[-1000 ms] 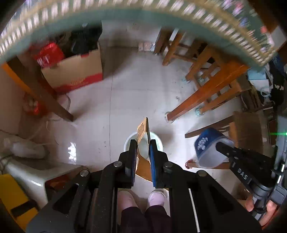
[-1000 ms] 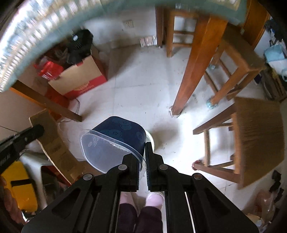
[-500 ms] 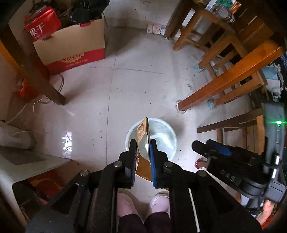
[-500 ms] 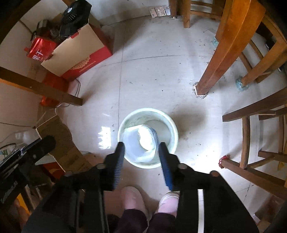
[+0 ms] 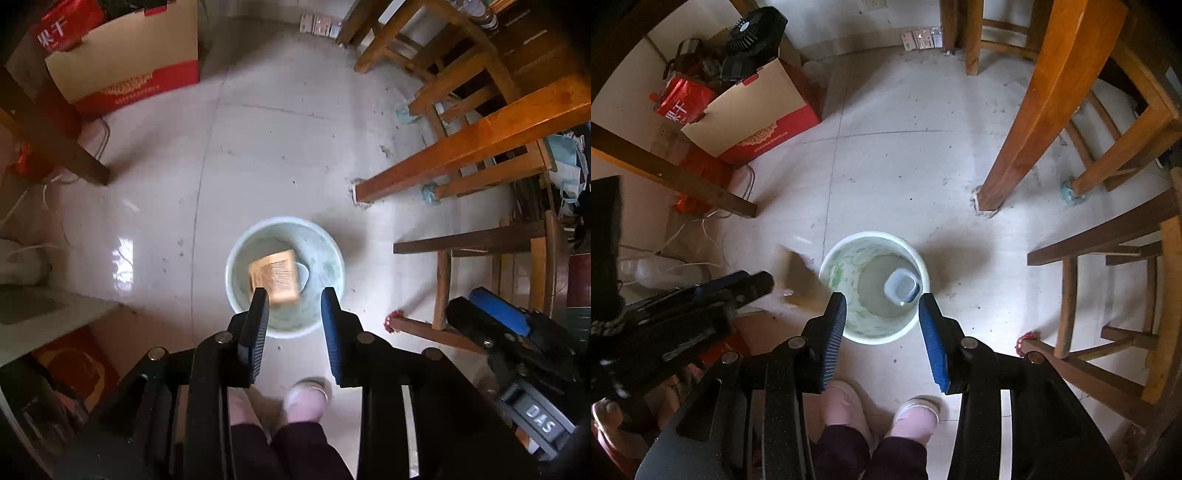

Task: Collect trash
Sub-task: 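Move both open tools back up to the table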

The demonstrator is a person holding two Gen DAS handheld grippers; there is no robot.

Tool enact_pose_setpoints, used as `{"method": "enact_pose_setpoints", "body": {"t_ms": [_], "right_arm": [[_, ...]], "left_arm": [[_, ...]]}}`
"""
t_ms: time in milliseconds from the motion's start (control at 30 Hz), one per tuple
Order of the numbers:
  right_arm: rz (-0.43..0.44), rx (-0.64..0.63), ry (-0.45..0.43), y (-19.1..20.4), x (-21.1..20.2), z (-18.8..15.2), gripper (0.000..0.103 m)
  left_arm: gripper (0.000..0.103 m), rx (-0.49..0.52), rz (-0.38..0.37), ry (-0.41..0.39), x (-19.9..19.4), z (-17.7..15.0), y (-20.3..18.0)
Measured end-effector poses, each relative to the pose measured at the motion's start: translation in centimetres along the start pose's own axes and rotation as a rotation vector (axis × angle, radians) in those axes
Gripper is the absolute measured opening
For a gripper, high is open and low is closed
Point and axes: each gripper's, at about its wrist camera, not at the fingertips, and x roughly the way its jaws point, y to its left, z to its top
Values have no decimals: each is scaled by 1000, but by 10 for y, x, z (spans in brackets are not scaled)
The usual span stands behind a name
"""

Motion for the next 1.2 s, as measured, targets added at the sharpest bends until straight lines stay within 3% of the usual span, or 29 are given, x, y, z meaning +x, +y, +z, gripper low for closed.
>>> {"method": "enact_pose_setpoints", "body": {"t_ms": [233,533,1000,1200], "right_arm": [[5,0,-17,0,-29,11,37],[17,-18,-74,13,-118,26,37],[45,-65,-306,62,-322,47,37],[43,-86,-418,88,-396,43,37]], "left_arm": [[28,53,60,-31,-46,1,-21],[28,170,90,-96,-163,0,-56],[29,193,47,-398,-403,14,-108],[31,229,27,-542,-498,5,-125]]}}
